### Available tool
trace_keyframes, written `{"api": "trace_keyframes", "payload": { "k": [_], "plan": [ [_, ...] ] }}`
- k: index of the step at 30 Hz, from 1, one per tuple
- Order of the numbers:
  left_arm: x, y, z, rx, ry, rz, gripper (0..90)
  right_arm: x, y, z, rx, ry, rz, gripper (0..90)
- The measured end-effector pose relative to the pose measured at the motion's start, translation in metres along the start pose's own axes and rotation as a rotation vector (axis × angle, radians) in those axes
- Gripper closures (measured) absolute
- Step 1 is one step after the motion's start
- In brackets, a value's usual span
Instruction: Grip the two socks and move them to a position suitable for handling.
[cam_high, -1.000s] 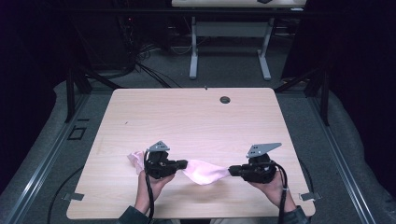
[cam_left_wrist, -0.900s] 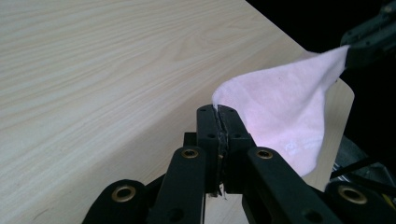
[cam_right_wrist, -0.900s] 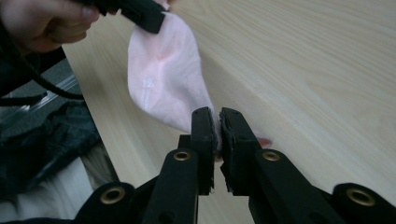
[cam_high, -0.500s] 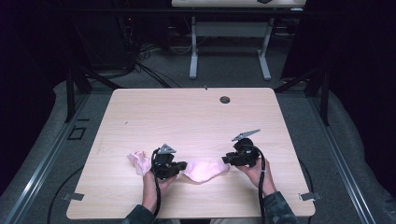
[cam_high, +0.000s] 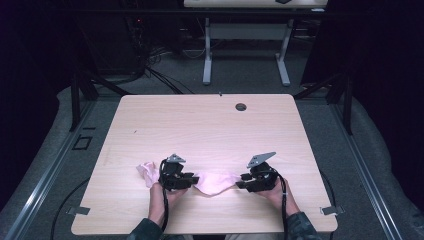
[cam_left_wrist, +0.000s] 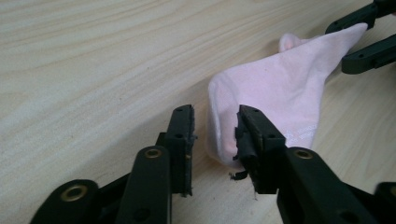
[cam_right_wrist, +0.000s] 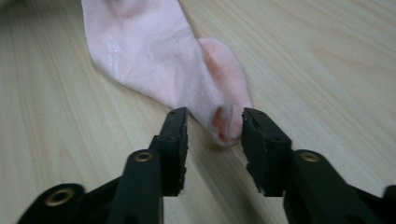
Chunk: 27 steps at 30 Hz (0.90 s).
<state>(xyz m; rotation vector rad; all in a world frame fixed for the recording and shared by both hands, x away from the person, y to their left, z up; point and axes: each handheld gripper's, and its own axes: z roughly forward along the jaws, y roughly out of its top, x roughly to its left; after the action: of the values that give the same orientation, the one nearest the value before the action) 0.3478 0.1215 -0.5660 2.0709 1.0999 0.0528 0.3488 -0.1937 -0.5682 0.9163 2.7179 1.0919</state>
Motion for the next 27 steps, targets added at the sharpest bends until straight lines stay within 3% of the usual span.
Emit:
{"api": "trace_keyframes", "payload": {
  "k": [1,2,5,8,10,12,13,14,15,17,18,19,20,21,22,23,25,27],
  "plan": [
    [-0.001,0.001,0.002,0.009,0.004,0.011,76.9,0.001,-0.002,0.002,-0.006,-0.006,-0.010,72.9],
    [-0.001,0.001,0.002,0.009,0.004,0.011,81.5,0.001,-0.002,0.002,-0.006,-0.006,-0.010,72.9],
    [-0.002,0.003,0.005,0.015,-0.006,0.033,87.2,0.005,-0.005,-0.001,-0.052,-0.021,-0.020,87.3],
    [-0.007,0.004,0.004,-0.001,-0.035,0.043,88.0,0.012,-0.006,-0.016,-0.098,-0.032,-0.025,88.9],
    [-0.015,0.006,0.000,-0.035,-0.062,0.045,88.1,0.018,-0.007,-0.035,-0.109,-0.042,-0.023,89.5],
    [-0.019,0.008,-0.003,-0.049,-0.084,0.048,88.1,0.020,-0.008,-0.040,-0.111,-0.049,-0.014,89.6],
    [-0.025,0.011,-0.008,-0.075,-0.125,0.044,88.0,0.026,-0.008,-0.061,-0.122,-0.031,0.022,89.7],
    [-0.025,0.011,-0.008,-0.075,-0.125,0.044,88.0,0.026,-0.008,-0.061,-0.122,-0.031,0.022,89.7],
    [-0.031,0.013,-0.012,-0.091,-0.153,0.051,88.0,0.028,-0.007,-0.069,-0.122,-0.026,0.044,89.7],
    [-0.038,0.015,-0.015,-0.108,-0.177,0.051,87.9,0.038,-0.002,-0.101,-0.112,0.010,0.131,89.6],
    [-0.043,0.017,-0.011,-0.094,-0.168,0.061,87.8,0.037,0.000,-0.108,-0.104,0.030,0.177,89.6],
    [-0.043,0.017,-0.011,-0.094,-0.168,0.061,87.7,0.034,0.003,-0.110,-0.084,0.018,0.203,89.6],
    [-0.042,0.018,-0.006,-0.080,-0.163,0.056,87.7,0.034,0.003,-0.110,-0.084,0.018,0.203,89.6],
    [-0.040,0.018,-0.001,-0.071,-0.152,0.045,87.4,0.021,0.008,-0.102,-0.036,-0.044,0.254,89.0],
    [-0.040,0.018,0.003,-0.057,-0.096,0.060,87.4,0.021,0.008,-0.102,-0.036,-0.044,0.254,89.0],
    [-0.039,0.017,0.010,-0.047,-0.055,0.076,87.3,0.011,0.009,-0.092,-0.010,-0.042,0.288,88.7],
    [-0.034,0.016,0.018,-0.025,-0.019,0.062,85.8,-0.009,0.010,-0.063,0.056,-0.102,0.307,86.5],
    [-0.030,0.014,0.023,-0.012,0.001,0.059,84.4,-0.020,0.009,-0.040,0.083,-0.138,0.326,81.2]
  ]
}}
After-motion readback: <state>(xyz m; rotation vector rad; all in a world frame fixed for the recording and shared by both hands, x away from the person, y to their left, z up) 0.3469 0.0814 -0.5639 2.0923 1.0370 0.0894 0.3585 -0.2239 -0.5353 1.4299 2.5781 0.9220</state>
